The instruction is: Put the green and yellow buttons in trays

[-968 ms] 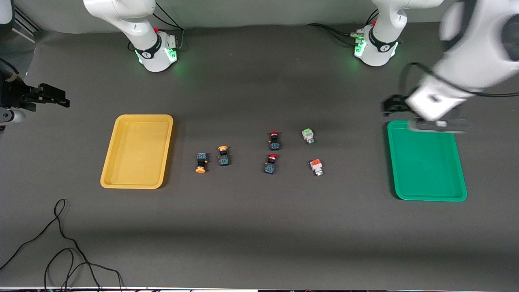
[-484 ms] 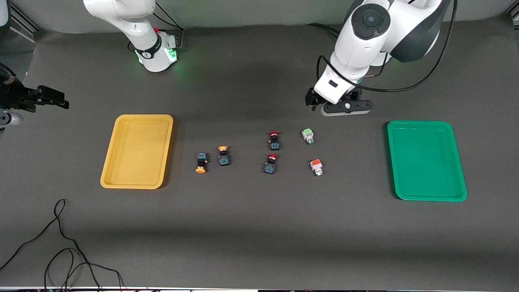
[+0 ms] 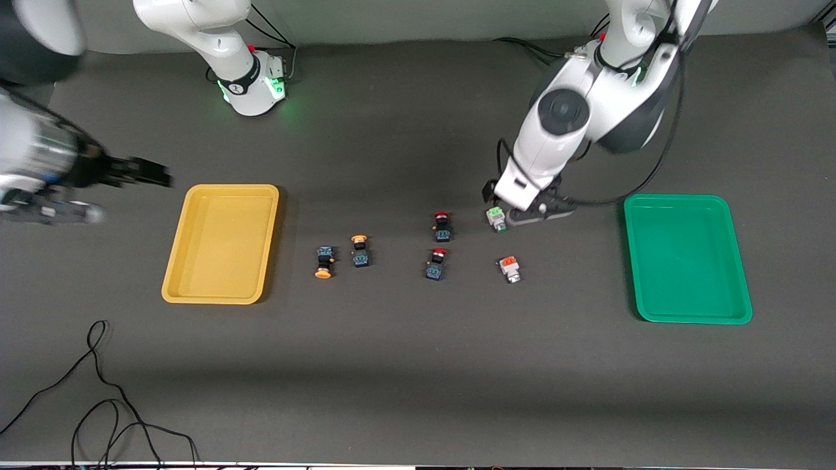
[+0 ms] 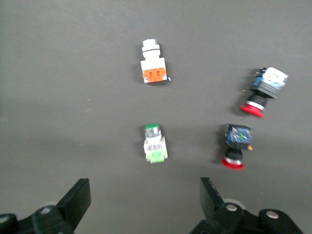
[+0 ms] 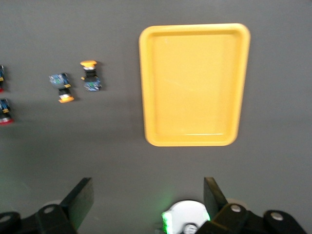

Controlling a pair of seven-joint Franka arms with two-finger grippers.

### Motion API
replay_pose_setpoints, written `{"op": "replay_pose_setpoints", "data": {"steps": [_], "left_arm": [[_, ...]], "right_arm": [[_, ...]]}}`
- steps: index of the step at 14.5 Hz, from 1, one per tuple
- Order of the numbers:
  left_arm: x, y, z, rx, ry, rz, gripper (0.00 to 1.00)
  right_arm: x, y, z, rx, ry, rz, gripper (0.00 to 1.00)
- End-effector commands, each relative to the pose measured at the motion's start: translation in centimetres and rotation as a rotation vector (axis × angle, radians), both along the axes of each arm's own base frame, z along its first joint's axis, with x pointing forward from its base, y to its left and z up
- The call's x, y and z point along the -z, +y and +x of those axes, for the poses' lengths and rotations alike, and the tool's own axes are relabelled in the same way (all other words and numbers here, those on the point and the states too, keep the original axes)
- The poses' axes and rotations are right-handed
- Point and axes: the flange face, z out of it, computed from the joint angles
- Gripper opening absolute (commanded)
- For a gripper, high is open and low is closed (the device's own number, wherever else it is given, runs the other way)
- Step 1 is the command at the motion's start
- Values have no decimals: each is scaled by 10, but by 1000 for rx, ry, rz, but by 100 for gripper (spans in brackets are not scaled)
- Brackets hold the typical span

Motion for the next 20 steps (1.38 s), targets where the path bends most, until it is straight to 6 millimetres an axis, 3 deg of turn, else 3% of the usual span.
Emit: {"op": "replay_pose_setpoints", "data": {"steps": [1,4,9,10,13,15,16,18,20], "left_arm": [[52,-4,-14,-3,-23,15,100],[117,-13,-17,-28,-32,51,100],[144,-16,-20,-73,-25,51,99],[145,-17,-21,-83,-23,54,91],[146,-24,-27,-103,-19,59,43],[147,-23,-27,-108,-17,62,20],[147,-23,-27,-107,-16,63,12],[146,-22,-26,-111,-14,65,10],[142,-21,-23,-112,-17,64,8]], "right_arm": [[52,48,10,30,4,1,100],[115,80,4,-1,-55,19,100],[233,163,2,78,-82,-36,100],[253,165,5,82,-92,-39,100],[306,165,17,89,-135,-40,100],[339,161,22,100,-158,-42,100],[352,159,22,101,-167,-43,100],[378,157,20,115,-180,-45,100],[392,158,17,111,-178,-49,100]]}}
